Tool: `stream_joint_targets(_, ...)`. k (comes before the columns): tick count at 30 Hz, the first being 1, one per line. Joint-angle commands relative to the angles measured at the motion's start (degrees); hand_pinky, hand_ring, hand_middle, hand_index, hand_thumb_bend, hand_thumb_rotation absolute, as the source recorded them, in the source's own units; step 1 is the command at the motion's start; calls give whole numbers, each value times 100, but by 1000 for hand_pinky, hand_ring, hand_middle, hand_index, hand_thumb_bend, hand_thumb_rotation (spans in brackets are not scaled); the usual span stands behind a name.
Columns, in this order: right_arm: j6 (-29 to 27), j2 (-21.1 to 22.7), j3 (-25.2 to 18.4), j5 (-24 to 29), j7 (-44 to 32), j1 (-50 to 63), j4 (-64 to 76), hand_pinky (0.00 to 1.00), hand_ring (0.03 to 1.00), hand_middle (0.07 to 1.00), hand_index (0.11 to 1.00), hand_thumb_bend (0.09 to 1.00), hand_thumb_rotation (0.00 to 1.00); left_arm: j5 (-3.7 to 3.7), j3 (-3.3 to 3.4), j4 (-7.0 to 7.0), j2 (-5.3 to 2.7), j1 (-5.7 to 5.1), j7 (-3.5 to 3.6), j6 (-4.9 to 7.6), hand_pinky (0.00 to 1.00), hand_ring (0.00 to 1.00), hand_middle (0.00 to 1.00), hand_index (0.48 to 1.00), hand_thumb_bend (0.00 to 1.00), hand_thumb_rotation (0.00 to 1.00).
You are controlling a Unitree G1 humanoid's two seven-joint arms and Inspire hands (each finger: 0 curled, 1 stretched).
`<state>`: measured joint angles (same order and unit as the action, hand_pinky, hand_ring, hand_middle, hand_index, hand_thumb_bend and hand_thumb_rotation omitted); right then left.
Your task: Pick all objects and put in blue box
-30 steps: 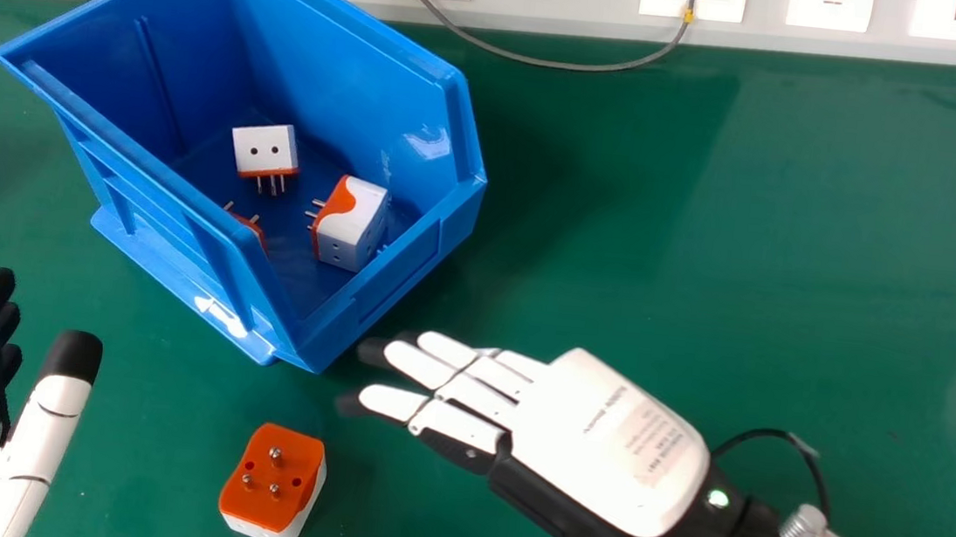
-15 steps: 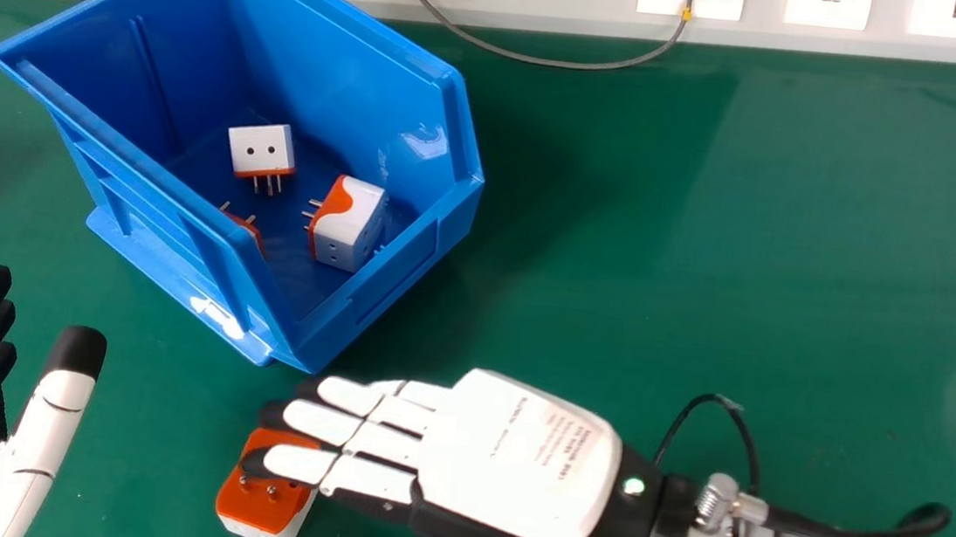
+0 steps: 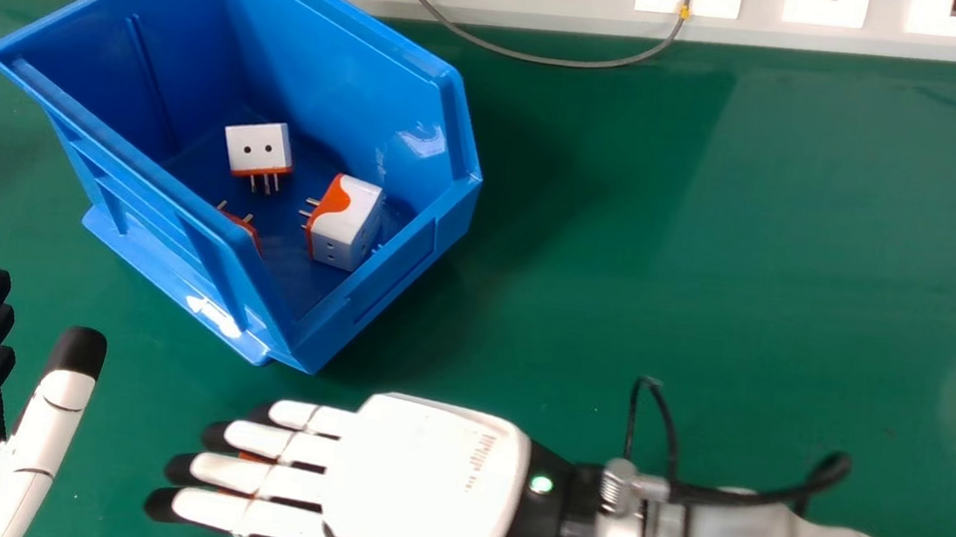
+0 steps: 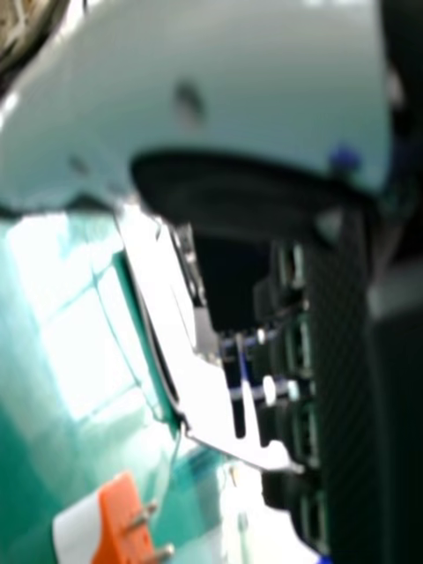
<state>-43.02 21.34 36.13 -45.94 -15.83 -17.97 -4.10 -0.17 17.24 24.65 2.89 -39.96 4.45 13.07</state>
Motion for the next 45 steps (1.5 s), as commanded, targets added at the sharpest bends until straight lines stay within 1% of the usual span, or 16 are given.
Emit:
stream_joint_targets(1, 41, -108, 15, 170, -157, -299, -38, 980, 1000, 1000, 1000, 560, 311, -40, 55, 116, 25, -10, -29, 36, 1000, 1000, 1000, 1000, 762, 827)
stream_joint_targets(3, 57, -152, 44, 155, -257, -444, -119, 977, 1000, 1000, 1000, 563, 310, -16, 44, 144, 17, -13, -35, 27, 1000, 1000, 1000, 1000, 766, 828)
stream_joint_targets(5, 67, -214, 98, 94, -323, -602, -225, 975, 1000, 1000, 1000, 566, 311, -18, 42, 154, 20, -14, -30, 31, 1000, 1000, 1000, 1000, 768, 829)
stream_joint_targets(9, 167, -354, 223, 79, -525, -923, -444, 962, 1000, 1000, 1000, 569, 305, -24, 48, 98, 36, 14, -22, 65, 1000, 1000, 1000, 1000, 771, 831)
stream_joint_targets(14, 437, -515, 349, 104, -956, -1228, -551, 965, 1000, 1000, 1000, 479, 200, -30, 58, 69, 47, 32, -8, 75, 1000, 1000, 1000, 1000, 760, 832)
stream_joint_targets(16, 598, -593, 416, 103, -1214, -1374, -568, 970, 1000, 1000, 1000, 464, 186, -26, 60, 58, 54, 40, -6, 75, 1000, 1000, 1000, 1000, 759, 832)
stream_joint_targets(21, 883, -835, 555, 137, -1671, -1768, -790, 986, 1000, 1000, 1000, 398, 131, -56, 64, 46, 63, 51, 11, 82, 1000, 1000, 1000, 1000, 751, 834)
stream_joint_targets(24, 1001, -981, 632, 169, -1910, -1998, -967, 986, 1000, 1000, 1000, 396, 118, -39, 58, 81, 59, 46, 6, 62, 1000, 1000, 1000, 1000, 750, 834)
stream_joint_targets(26, 1090, -1098, 685, 167, -2046, -2181, -1117, 986, 1000, 1000, 1000, 412, 77, -37, 53, 106, 53, 34, 7, 48, 1000, 1000, 1000, 1000, 748, 835)
stream_joint_targets(27, 1124, -1153, 706, 162, -2096, -2262, -1194, 986, 1000, 1000, 1000, 412, 77, -37, 49, 118, 50, 29, 6, 44, 1000, 1000, 1000, 1000, 748, 835)
stream_joint_targets(30, 1161, -1225, 737, 149, -2156, -2383, -1306, 982, 1000, 1000, 1000, 464, 54, -18, 34, 159, 33, 4, -2, 39, 1000, 1000, 1000, 1000, 747, 837)
stream_joint_targets(31, 1173, -1269, 767, 107, -2142, -2445, -1389, 977, 1000, 1000, 1000, 481, 37, -5, 31, 154, 33, 5, -6, 42, 1000, 1000, 1000, 1000, 746, 838)
stream_joint_targets(34, 1183, -1381, 845, -10, -2064, -2616, -1620, 966, 1000, 1000, 999, 491, 19, 14, 20, 132, 36, 14, -11, 54, 1000, 1000, 1000, 1000, 746, 839)
stream_joint_targets(37, 1223, -1459, 899, -77, -2021, -2740, -1739, 955, 1000, 1000, 997, 493, 7, 17, 11, 101, 37, 36, -12, 58, 1000, 1000, 1000, 1000, 746, 841)
stream_joint_targets(41, 1238, -1514, 928, -154, -1953, -2791, -1804, 948, 1000, 1000, 995, 497, 2, -22, -1, 147, 28, 7, 8, 35, 1000, 1000, 1000, 1000, 744, 843)
stream_joint_targets(45, 1240, -1572, 987, -223, -1865, -2846, -1912, 944, 1000, 1000, 988, 494, 1, -25, -20, 214, 18, -19, 13, 16, 1000, 1000, 1000, 1000, 743, 844)
